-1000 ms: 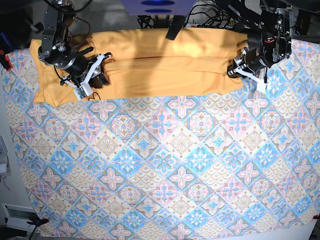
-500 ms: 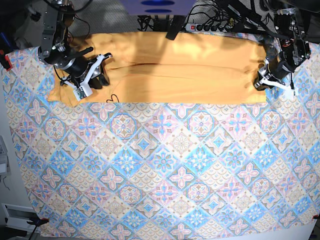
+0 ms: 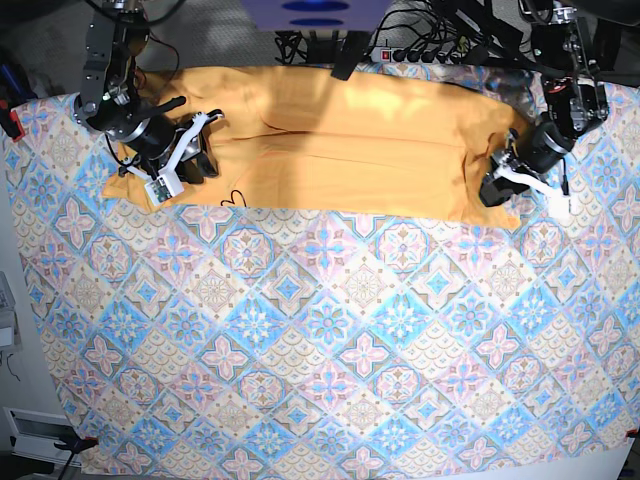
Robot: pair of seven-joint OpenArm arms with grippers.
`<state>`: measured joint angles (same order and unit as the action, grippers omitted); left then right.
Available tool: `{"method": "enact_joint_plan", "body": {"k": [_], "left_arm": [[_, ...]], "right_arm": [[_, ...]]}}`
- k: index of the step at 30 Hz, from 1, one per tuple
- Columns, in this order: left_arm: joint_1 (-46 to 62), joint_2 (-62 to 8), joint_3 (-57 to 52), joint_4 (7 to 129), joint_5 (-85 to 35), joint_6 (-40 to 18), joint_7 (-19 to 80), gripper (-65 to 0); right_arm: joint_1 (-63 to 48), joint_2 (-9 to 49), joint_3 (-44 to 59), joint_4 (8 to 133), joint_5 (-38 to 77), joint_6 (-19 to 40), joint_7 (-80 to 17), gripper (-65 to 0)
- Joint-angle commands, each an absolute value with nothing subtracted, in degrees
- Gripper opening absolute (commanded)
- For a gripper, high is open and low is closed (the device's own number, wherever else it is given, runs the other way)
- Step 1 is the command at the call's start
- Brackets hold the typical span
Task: Fold the T-shirt properly
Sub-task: 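Grasp the strip end with the left gripper and fold it toward the middle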
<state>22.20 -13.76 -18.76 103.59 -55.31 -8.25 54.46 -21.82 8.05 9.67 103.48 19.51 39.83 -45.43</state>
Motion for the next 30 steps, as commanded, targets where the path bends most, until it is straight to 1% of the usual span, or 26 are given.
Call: {"method": "enact_joint_plan", "body": {"k": [1, 8, 13, 18, 21, 25, 30], "left_arm": [[22.7, -13.9, -17.9, 105.5, -55.6, -8.4, 53.8, -65.0], [24.1, -9.1, -11.9, 106.9, -55.7, -8.3, 53.8, -65.0], [23.8, -6.6, -8.1, 106.9, -55.5, -8.3, 53.7, -65.0], [22.5, -3.9, -7.1, 106.8, -55.2, -8.3, 53.3, -65.0], [21.5, -3.6, -5.8, 106.1, -55.3, -8.3, 53.2, -65.0], [20.1, -3.6, -2.9, 102.1, -55.3, -8.3, 53.2, -65.0], [18.8, -3.6, -2.1, 100.4, -55.4, -8.3, 53.3, -65.0]], "right_arm": [[-21.6, 8.4, 10.0, 104.7, 20.4, 40.0, -44.2, -49.7], [-21.8, 8.3, 15.3, 104.7, 20.4, 40.0, -44.2, -49.7], [-21.8, 8.5, 15.7, 104.7, 23.1, 40.0, -44.2, -49.7], [-21.8, 9.5, 15.7, 104.7, 24.0, 40.0, -44.2, -49.7], [-21.8, 9.5, 15.7, 104.7, 24.0, 40.0, -44.2, -49.7], [-21.9, 9.8, 15.7, 104.7, 24.0, 40.0, -44.2, -49.7], [-21.9, 9.8, 15.7, 104.7, 24.0, 40.0, -44.2, -49.7]]}}
